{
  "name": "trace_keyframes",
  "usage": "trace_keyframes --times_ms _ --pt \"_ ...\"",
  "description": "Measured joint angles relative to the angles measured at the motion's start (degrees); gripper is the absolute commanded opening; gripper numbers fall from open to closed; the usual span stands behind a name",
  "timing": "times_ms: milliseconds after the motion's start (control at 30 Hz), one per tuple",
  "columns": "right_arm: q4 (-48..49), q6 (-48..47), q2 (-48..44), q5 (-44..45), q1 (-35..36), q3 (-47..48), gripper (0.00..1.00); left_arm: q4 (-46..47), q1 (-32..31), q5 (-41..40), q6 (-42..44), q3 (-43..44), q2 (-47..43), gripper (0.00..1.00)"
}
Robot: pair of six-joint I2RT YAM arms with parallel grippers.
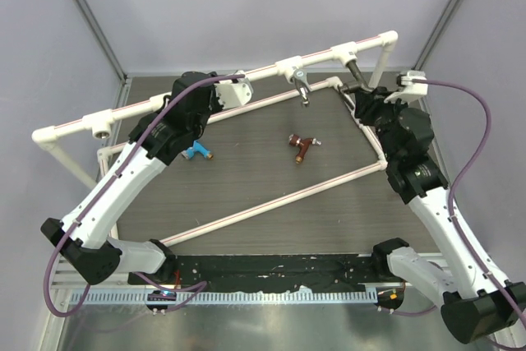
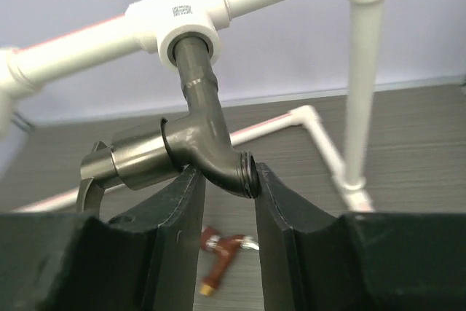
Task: Install the water faucets
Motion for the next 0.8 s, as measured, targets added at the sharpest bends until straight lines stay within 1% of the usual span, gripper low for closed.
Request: trace_keyframes --times_ms 167,233,333,367,433,467,500,567,600,667,700,800 --pt "9.4 26.1 -1.0 -12.3 -8.3 -6.3 0.01 0.5 0.0 0.1 0.0 -0.1 0.0 0.00" --pt "15.9 38.3 -0.3 -16.9 -11.0 -9.8 0.01 0.8 0.0 0.0 0.1 -0.2 0.0 0.00" --pt "27.5 55.9 1.8 -21.0 -12.7 -15.1 0.01 1.1 0.1 -0.3 0.1 -0.3 0.0 0.00" --pt "30.3 59.9 2.4 -21.7 -12.7 -16.2 0.01 1.0 0.1 -0.3 0.1 -0.3 0.0 0.00" --pt "35.1 67.8 4.1 -23.0 -12.7 -17.7 0.08 1.2 0.1 -0.4 0.1 -0.3 0.0 0.00" --pt "35.7 69.7 4.3 -23.2 -12.7 -17.9 0.12 1.2 0.1 -0.4 0.1 -0.3 0.0 0.00" --pt "36.1 71.3 4.2 -23.5 -12.7 -18.0 0.21 1.2 0.1 -0.3 0.1 -0.3 0.0 0.00" --pt "35.9 71.9 3.4 -23.6 -12.7 -18.0 0.32 1.2 0.1 -0.3 0.2 -0.3 0.0 0.00" --pt "34.6 71.0 2.8 -23.6 -12.9 -18.0 0.41 1.2 0.1 -0.3 0.2 -0.3 0.0 0.00" --pt "30.9 67.3 1.6 -23.4 -13.0 -17.3 0.50 1.1 0.0 0.0 0.1 -0.4 0.0 0.00" --pt "29.0 65.4 0.9 -23.3 -13.2 -16.9 0.56 1.2 0.0 0.0 0.2 -0.4 0.0 0.00" --pt "21.0 56.7 -2.0 -22.5 -13.5 -15.1 0.64 0.9 0.0 0.4 0.2 -0.4 0.0 0.00"
